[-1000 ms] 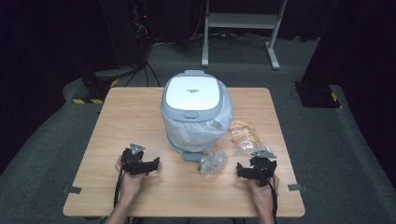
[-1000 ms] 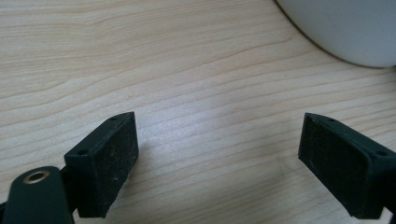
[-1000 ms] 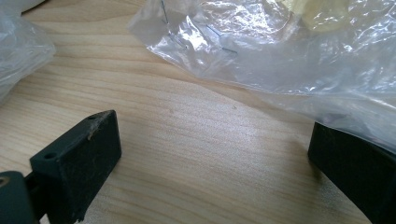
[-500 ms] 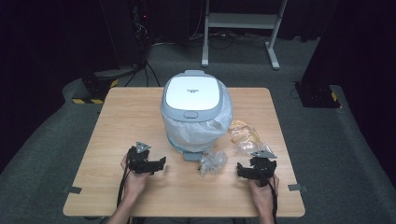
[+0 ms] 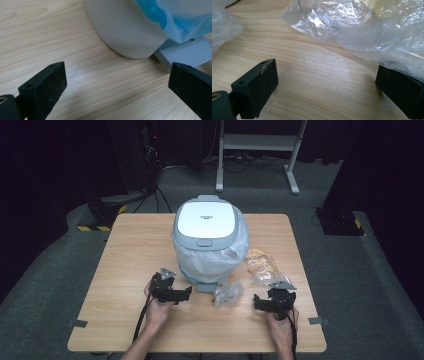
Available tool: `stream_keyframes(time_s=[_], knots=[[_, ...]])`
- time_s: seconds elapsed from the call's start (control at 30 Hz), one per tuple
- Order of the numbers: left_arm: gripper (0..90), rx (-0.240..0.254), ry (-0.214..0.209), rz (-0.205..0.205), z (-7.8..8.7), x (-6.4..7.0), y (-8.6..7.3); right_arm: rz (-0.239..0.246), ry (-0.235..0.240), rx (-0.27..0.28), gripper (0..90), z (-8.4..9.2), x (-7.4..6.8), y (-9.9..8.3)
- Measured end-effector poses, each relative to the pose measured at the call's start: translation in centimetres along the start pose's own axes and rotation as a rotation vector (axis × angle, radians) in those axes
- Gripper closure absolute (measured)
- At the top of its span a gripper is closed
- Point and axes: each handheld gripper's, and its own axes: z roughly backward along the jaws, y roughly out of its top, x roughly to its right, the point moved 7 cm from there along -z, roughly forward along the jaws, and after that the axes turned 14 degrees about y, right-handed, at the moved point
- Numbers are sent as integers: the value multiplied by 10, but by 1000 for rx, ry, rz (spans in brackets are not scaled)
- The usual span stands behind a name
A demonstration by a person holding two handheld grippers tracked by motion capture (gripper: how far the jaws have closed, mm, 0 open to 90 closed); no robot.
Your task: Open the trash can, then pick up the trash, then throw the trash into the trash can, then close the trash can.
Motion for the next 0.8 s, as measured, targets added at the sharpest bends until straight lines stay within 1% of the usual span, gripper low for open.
stream_keyframes(time_s=[0.1,0.2,0.23,0.3,0.37,0.4,0.5,0.57,0.6,0.63,0.67,0.73,0.77,0.8], knots=[[14,-1,-2,0,-1,3,2,1,0,0,40,0,0,0],[6,-5,-4,-14,-3,10,5,-2,1,1,44,0,0,0],[4,-5,-4,-14,-3,10,5,-2,2,1,45,0,0,0],[2,-11,-13,-16,-5,16,7,0,1,1,45,0,0,0],[1,-16,-18,-18,-5,18,7,-1,1,1,47,0,0,0],[0,-18,-22,-17,-7,22,8,0,2,1,50,0,-1,0],[0,-25,-28,-15,-9,26,9,2,3,2,52,0,-1,0],[0,-29,-21,-34,-9,28,10,3,3,2,52,0,-1,0],[0,-33,-17,-55,-9,27,10,4,3,2,52,0,-1,0],[0,-33,-11,-61,-9,28,11,3,4,2,52,0,-1,0],[0,-19,-7,-29,-10,30,13,2,3,2,52,0,-1,0],[0,-21,-6,-30,-10,30,13,2,3,2,53,0,-1,0],[0,-11,-4,-10,-11,33,15,2,3,2,53,0,-1,0],[0,-8,-2,-6,-12,33,15,3,4,3,53,0,-1,0]])
